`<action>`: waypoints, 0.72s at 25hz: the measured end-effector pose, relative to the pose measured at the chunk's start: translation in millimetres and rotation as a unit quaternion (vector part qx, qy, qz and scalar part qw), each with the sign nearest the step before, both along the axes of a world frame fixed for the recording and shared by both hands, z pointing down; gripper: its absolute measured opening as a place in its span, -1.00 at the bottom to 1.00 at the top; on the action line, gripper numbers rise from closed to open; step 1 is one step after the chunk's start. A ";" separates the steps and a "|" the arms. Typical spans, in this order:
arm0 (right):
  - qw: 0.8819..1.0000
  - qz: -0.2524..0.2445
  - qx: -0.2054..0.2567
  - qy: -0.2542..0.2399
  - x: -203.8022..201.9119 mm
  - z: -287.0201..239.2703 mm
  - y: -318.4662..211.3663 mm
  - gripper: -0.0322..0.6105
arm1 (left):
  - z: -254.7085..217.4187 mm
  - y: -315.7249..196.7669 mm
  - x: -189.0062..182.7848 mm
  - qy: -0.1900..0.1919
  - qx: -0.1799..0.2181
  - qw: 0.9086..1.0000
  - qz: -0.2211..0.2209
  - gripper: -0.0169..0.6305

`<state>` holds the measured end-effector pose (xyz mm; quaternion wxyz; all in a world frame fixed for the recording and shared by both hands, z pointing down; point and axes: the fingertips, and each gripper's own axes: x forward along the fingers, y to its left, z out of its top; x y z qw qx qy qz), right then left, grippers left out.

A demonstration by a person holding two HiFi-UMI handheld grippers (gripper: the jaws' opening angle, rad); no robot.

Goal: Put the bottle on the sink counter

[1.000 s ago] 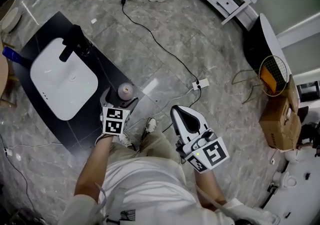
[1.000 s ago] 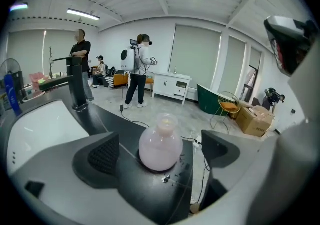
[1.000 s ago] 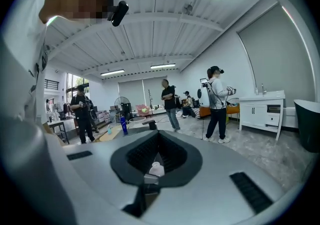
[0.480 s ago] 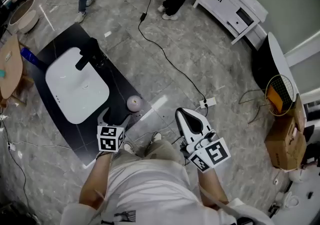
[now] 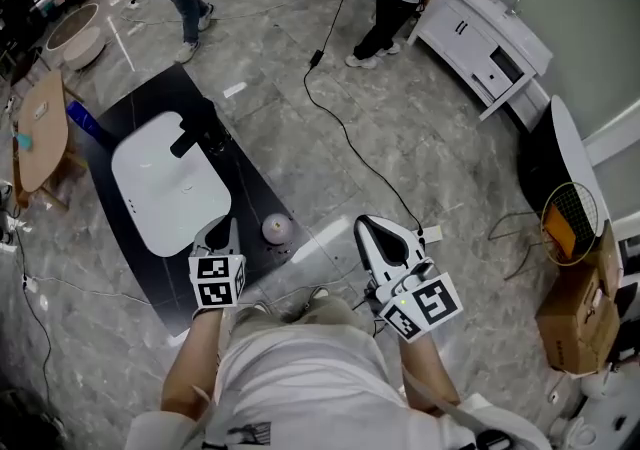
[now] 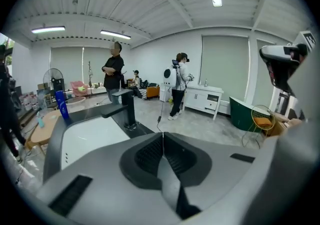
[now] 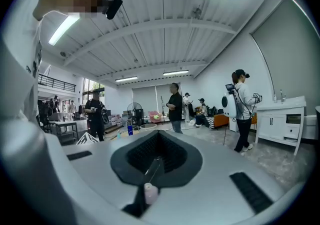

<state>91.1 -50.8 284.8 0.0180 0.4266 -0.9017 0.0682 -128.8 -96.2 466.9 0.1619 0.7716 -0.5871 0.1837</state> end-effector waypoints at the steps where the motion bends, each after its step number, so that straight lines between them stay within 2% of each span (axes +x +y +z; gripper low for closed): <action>1: 1.000 -0.003 0.002 -0.001 -0.3 -1.6 -3.5 -0.87 | -6.7 -2.0 -2.9 0.001 0.006 1.000 -0.005 -0.90; 5: 1.000 -0.013 0.012 -0.004 -2.7 -8.6 -15.0 -0.87 | -38.8 -4.9 -12.2 0.010 0.032 0.999 -0.019 -0.91; 10: 1.000 -0.024 0.015 -0.008 -4.2 -16.4 -27.2 -0.87 | -107.1 -3.2 -27.7 0.011 0.093 0.995 -0.031 -0.91; 18: 0.999 -0.033 0.018 -0.013 -1.5 -24.3 -46.4 -0.87 | -202.9 15.8 -68.3 0.029 0.211 0.974 -0.071 -0.91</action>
